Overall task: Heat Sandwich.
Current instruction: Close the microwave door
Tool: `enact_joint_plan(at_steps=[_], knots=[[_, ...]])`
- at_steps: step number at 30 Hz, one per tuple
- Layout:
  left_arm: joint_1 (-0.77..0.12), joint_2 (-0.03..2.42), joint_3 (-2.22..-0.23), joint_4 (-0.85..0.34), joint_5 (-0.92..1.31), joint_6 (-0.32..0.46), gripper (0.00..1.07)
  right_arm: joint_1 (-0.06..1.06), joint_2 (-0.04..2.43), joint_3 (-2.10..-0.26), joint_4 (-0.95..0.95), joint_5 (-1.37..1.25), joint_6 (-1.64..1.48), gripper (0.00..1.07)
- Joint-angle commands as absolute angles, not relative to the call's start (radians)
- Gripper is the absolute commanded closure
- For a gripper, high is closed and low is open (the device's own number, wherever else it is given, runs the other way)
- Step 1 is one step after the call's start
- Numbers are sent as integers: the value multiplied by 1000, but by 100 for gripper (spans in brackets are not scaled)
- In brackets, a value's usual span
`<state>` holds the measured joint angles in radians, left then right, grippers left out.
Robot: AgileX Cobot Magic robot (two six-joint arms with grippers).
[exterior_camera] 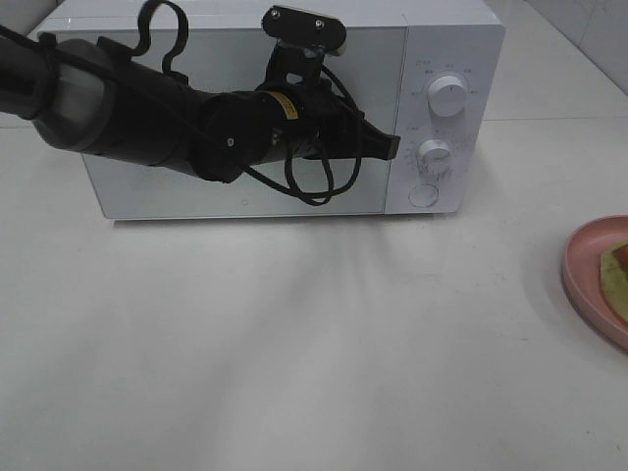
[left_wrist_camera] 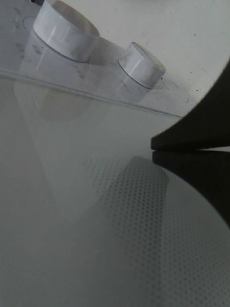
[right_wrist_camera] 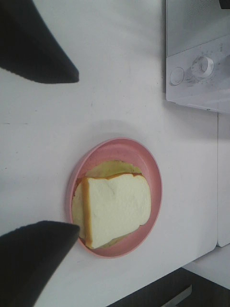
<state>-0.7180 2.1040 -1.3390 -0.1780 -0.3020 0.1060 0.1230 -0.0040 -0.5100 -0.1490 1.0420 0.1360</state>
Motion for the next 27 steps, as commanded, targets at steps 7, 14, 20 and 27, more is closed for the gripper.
enact_joint_plan(at_steps=[7,14,20,27], knots=[[-679,2110,-1371,-236,-402,100,106,117,-31,-507,-152,1039,129,31],[-683,2109,-1371,-236,-402,100,106,117,-31,-507,-152,1039,129,31],[-687,2107,-1371,-236,-401,100,106,117,-31,-507,-152,1039,129,31],[-703,2100,-1371,-236,-397,100,106,117,-31,-507,-152,1039,129,31]])
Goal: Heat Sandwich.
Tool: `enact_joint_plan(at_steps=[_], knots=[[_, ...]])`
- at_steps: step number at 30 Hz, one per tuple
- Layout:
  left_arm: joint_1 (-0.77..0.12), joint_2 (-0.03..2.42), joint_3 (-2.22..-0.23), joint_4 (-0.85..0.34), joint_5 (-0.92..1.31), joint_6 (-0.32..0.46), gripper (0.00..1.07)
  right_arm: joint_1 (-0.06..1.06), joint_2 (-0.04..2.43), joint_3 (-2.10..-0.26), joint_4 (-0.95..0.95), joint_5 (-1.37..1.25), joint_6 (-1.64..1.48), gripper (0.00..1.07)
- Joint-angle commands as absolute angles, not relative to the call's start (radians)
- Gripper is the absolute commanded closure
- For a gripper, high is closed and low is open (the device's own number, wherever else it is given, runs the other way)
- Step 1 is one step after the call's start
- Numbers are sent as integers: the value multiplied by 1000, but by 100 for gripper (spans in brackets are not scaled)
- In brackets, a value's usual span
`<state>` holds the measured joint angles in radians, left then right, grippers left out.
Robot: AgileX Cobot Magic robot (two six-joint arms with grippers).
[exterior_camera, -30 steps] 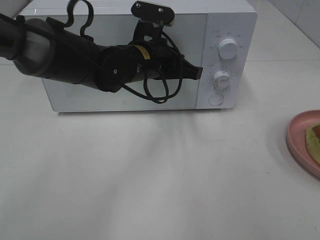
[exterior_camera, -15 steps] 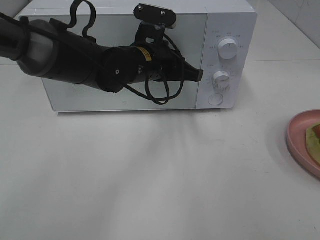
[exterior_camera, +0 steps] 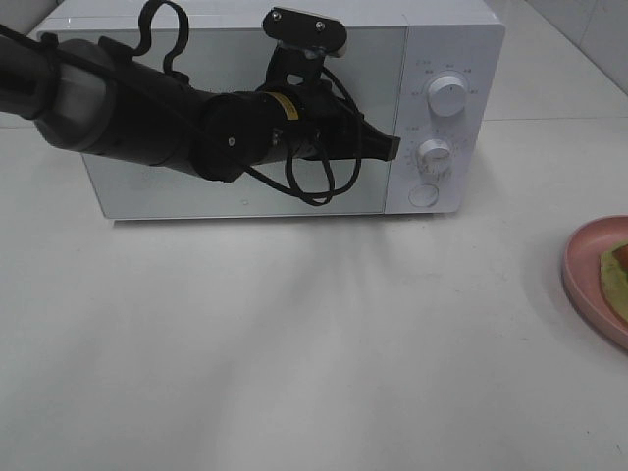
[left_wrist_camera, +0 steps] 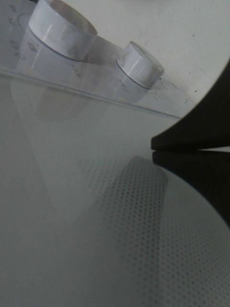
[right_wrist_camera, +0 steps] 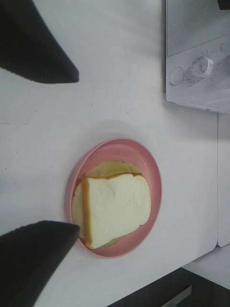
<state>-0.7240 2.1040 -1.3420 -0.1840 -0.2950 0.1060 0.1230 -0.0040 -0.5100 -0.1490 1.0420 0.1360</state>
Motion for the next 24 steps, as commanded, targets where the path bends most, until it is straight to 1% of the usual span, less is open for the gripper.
enact_joint_plan(at_steps=[1,7,17,24], knots=[[-706,2100,-1371,-236,-397,100,106,117,-31,-507,-152,1039,129,31],[-722,2094,-1371,-236,-385,100,106,117,-31,-507,-152,1039,129,31],[-786,2042,-1367,-235,-208,108,106,117,-31,-507,-152,1039,129,31],[-831,1983,-1316,-235,-160,108,106,117,-31,-507,-152,1039,129,31]])
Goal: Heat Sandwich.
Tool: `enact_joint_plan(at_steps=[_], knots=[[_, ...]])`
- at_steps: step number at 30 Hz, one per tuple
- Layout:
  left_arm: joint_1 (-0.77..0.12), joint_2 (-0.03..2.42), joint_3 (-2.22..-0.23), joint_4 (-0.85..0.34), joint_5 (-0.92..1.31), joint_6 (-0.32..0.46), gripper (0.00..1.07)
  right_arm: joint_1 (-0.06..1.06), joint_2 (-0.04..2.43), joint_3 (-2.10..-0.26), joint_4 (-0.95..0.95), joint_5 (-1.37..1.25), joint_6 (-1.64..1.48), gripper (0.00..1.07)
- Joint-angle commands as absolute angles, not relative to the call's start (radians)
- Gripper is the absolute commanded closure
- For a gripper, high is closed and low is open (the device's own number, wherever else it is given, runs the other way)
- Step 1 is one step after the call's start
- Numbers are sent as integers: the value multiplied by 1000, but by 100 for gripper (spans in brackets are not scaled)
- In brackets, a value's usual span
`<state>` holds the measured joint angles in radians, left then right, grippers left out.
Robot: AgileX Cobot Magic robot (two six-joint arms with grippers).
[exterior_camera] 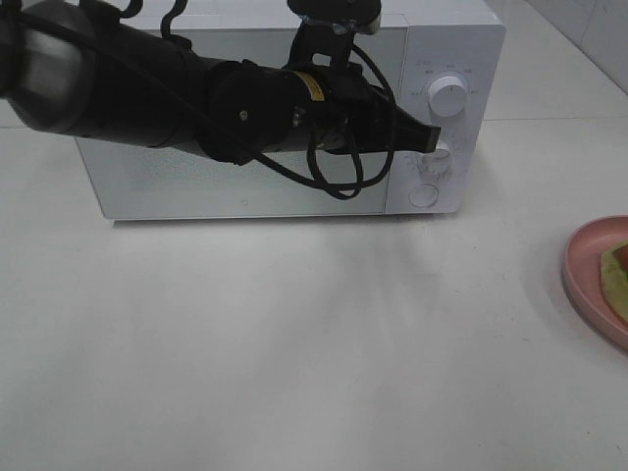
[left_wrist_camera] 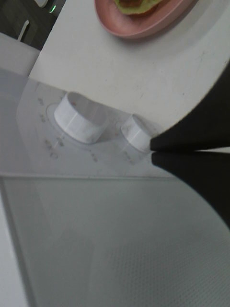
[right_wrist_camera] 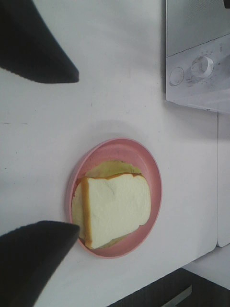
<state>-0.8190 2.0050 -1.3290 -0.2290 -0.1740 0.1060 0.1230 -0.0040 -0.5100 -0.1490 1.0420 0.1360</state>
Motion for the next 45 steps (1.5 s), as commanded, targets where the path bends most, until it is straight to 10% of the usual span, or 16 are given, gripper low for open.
enact_joint_plan(at_steps=[1,10,13,14,16,30,45], knots=[[-831,1983,-1316,-235,-160,108,106,117,-31,-507,-152,1039,129,31],[-870,1860,-1184,-249,33,34,89,117,-31,-507,-152,1039,129,31],[-870,1826,-1184,-242,142,10,45,117,-31,-507,-152,1039,129,31],[-870,1806,-1184,-243,187,12,6,117,-31,-507,-152,1039,129,31],[-870,1793,-1184,-242,218,12,2,117,-31,-507,-152,1039,129,31],[-848,1649,-1186,-130,648,-18,5,117,-31,-507,-152,1039,129,31],[-547,1388,-945,-131,725,-33,5,117,-31,-507,-152,1039,129,31]])
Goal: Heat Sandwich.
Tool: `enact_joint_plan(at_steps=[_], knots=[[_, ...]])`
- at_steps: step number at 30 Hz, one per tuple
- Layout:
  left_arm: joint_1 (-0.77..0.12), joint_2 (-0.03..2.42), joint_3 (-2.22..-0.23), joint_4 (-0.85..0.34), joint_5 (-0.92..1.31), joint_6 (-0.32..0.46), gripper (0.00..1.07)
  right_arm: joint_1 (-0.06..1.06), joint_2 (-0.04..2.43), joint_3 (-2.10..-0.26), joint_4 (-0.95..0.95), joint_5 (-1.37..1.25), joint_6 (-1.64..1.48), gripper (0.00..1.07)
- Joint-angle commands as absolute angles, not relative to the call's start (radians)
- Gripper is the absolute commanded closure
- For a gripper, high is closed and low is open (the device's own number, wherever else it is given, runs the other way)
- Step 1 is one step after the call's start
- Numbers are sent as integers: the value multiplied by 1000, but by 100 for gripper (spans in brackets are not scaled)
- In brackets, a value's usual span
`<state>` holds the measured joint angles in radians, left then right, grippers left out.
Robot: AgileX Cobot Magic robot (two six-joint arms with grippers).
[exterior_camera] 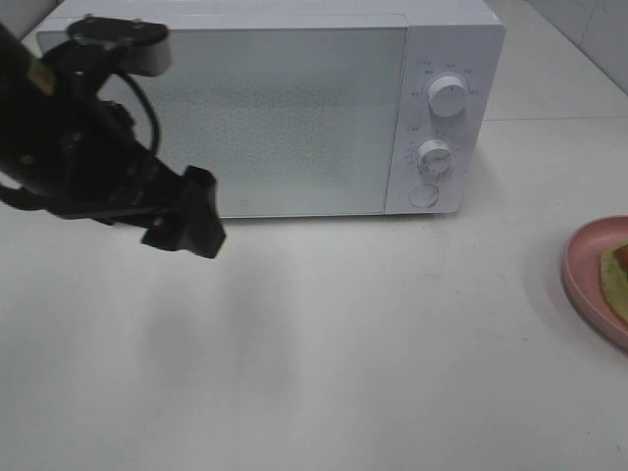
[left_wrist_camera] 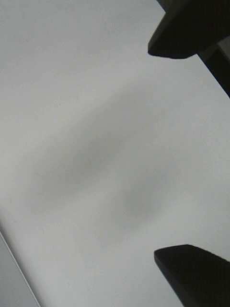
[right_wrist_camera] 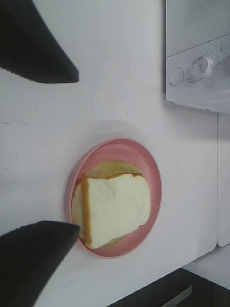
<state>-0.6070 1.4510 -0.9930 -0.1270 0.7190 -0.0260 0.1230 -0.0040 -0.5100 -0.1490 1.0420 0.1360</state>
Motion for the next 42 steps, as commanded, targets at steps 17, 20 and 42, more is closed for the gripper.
enact_joint_plan(at_steps=[17,20,42], knots=[[-97,1014,-842,-71,915,-28,5,117,-31,-507,-152,1039,129,31],[-70,917,-831,-53,974,-28,5,117,-31,-507,-152,1039,129,31],[-70,365,-520,-52,1034,42,5,117,-31,-507,-152,1039,129,31]])
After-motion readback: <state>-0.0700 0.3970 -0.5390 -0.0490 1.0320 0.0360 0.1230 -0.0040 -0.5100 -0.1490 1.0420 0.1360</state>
